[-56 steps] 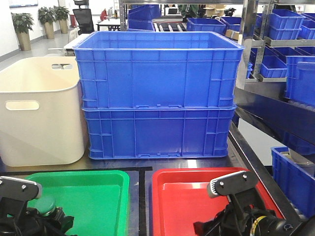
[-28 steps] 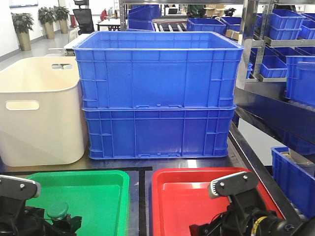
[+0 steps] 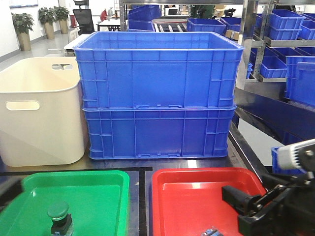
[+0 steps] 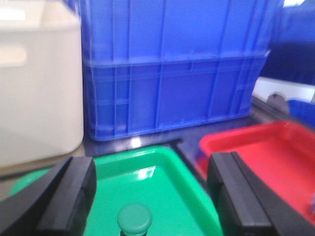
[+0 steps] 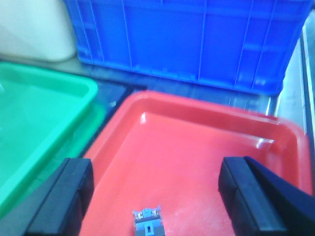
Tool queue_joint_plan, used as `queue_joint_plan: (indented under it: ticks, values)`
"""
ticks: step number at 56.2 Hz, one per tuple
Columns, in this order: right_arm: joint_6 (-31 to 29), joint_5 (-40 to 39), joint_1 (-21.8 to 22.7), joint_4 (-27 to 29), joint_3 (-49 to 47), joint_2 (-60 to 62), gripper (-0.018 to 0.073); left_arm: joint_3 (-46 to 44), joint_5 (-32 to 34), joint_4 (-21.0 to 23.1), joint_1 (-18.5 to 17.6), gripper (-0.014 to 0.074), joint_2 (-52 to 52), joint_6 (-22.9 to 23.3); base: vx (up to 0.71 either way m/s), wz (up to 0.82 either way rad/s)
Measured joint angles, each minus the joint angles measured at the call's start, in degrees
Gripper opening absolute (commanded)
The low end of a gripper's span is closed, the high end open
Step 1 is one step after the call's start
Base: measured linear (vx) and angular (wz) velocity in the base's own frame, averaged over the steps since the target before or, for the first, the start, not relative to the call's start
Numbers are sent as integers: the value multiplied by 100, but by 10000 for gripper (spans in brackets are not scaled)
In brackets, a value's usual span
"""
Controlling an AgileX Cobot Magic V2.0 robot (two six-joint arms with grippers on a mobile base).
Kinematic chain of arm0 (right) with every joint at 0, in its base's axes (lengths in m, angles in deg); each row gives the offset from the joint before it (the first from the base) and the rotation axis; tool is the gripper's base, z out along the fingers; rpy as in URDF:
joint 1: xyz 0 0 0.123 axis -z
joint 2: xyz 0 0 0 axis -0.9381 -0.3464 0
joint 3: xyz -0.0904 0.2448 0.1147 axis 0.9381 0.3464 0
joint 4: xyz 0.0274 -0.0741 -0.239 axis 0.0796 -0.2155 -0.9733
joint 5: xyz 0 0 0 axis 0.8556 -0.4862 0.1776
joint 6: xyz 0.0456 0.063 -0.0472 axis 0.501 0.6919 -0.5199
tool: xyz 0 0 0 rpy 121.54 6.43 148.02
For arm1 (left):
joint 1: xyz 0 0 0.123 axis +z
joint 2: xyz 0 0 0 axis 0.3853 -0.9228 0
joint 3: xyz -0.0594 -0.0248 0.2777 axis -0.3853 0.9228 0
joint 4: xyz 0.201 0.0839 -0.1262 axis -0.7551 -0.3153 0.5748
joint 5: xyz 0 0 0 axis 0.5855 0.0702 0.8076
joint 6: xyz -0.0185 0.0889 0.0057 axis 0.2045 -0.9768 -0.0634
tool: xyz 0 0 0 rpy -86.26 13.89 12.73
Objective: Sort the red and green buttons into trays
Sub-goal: 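Open both grippers to release the buttons and raise them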
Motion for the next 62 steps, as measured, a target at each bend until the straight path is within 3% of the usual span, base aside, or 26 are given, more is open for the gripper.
queue_joint_plan:
  ticks: [12, 33, 41, 51, 62]
  values:
    - [-4, 30, 0, 0, 0, 123, 585, 0, -273, -14, 0, 512, 691, 0, 0, 0]
    - [-16, 30, 0, 0, 0, 123, 585, 0, -340, -27, 0, 502, 714, 0, 0, 0]
    - [-16, 30, 0, 0, 0, 123, 585, 108, -341, -428, 32, 444, 819, -20, 0, 0]
    - [-16, 36, 0, 0, 0, 123, 585, 974, -331, -910, 674, 267, 1601, 140, 0, 0]
    - [-16, 36, 0, 0, 0, 123, 585, 2243, -312, -1046, 1522, 97, 2912, 178, 0, 0]
